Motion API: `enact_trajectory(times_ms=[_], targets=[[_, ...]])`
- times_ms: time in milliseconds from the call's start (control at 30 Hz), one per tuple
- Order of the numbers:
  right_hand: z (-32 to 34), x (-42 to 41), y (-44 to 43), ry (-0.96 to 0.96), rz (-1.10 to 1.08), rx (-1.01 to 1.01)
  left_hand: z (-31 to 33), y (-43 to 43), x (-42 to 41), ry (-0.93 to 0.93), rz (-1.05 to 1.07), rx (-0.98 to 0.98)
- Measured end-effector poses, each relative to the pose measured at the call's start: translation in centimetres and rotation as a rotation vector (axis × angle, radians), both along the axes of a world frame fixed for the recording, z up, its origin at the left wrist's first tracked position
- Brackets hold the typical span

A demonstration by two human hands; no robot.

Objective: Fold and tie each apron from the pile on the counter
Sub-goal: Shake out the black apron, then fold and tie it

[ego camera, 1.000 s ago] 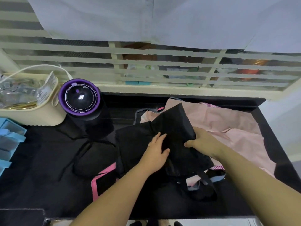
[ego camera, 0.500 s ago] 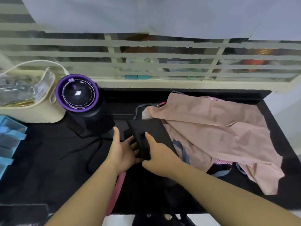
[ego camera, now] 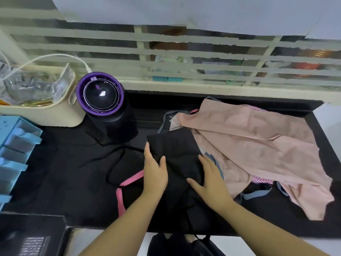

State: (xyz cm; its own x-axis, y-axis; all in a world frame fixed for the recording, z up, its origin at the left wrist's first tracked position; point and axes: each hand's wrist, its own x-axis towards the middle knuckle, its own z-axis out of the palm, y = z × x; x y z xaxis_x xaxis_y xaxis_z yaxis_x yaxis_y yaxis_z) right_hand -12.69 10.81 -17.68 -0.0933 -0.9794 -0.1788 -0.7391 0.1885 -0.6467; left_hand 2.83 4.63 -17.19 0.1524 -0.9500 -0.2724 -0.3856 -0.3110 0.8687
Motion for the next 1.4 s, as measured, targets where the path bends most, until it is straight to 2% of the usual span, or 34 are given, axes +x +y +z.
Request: enact_trajectory(times_ms=[67,100,133,200,300,400,500,600,667,700,800,900,967,1033,1133,1200,1300,1400], targets=[[0.3,-0.3,-0.8,-0.196,-0.12,0.019,-0.3,0.9,0.1,-0.331,-0.133,-0.233],[0.7,-0.5,-1.3,-0.282,-0.179,0.041,-1.1,1.3,0.3,-0.524,-0.24,-0.287],[1.1,-0.7,-1.9,-0.349,-0.227,0.098,-2.0,1.6,0.6,-0.672,-0.342,-0.284],[1.7,-1.1,-3.0,-0.392,-0.276,0.202,-3.4,2.0,1.2,-0.814,-0.466,-0.179],[2.4,-1.4,-4.3,-0.373,-0.213,0.314,-3.5,2.1,1.5,-0.876,-0.56,-0.01],[3.1,-1.0,-5.3,-0.4,-0.104,0.461,-3.5,1.6,1.4,-0.891,-0.601,0.043],[3.8,-0.8,-6.3,-0.339,-0.047,0.509,-1.7,1.1,1.4,-0.751,-0.566,0.115],[7.0,-1.2,-7.3,-0.24,0.104,0.483,1.5,-0.9,2.0,-0.559,-0.416,-0.001],[10.4,-1.6,-8.2,-0.123,0.253,0.421,5.2,-3.4,2.7,-0.518,-0.415,-0.19],[12.3,-1.7,-8.7,-0.051,0.314,0.388,7.3,-4.8,3.0,-0.56,-0.471,-0.283],[17.7,-1.7,-10.2,0.227,0.413,0.233,13.9,-8.9,3.0,-0.935,-0.715,-0.545],[22.1,-1.7,-11.7,0.516,0.418,0.009,20.1,-11.4,1.2,-1.219,-0.855,-0.631],[24.3,-2.1,-12.6,0.723,0.351,-0.195,23.5,-12.1,0.1,-1.3,-0.83,-0.684],[25.5,-3.1,-13.6,0.887,0.264,-0.545,25.3,-12.4,-0.4,-1.276,-0.736,-0.869],[25.7,-5.2,-14.3,0.987,0.146,-0.948,24.6,-12.6,0.0,-1.131,-0.527,-1.25],[24.0,-6.1,-13.4,0.99,0.134,-1.082,22.0,-11.5,0.1,-1.053,-0.481,-1.362],[17.6,-6.5,-9.7,0.984,0.261,-1.061,14.8,-7.3,0.7,-0.93,-0.609,-1.335],[9.4,-6.5,-4.7,0.955,0.499,-0.835,6.8,-2.6,2.1,-0.844,-0.899,-1.116]])
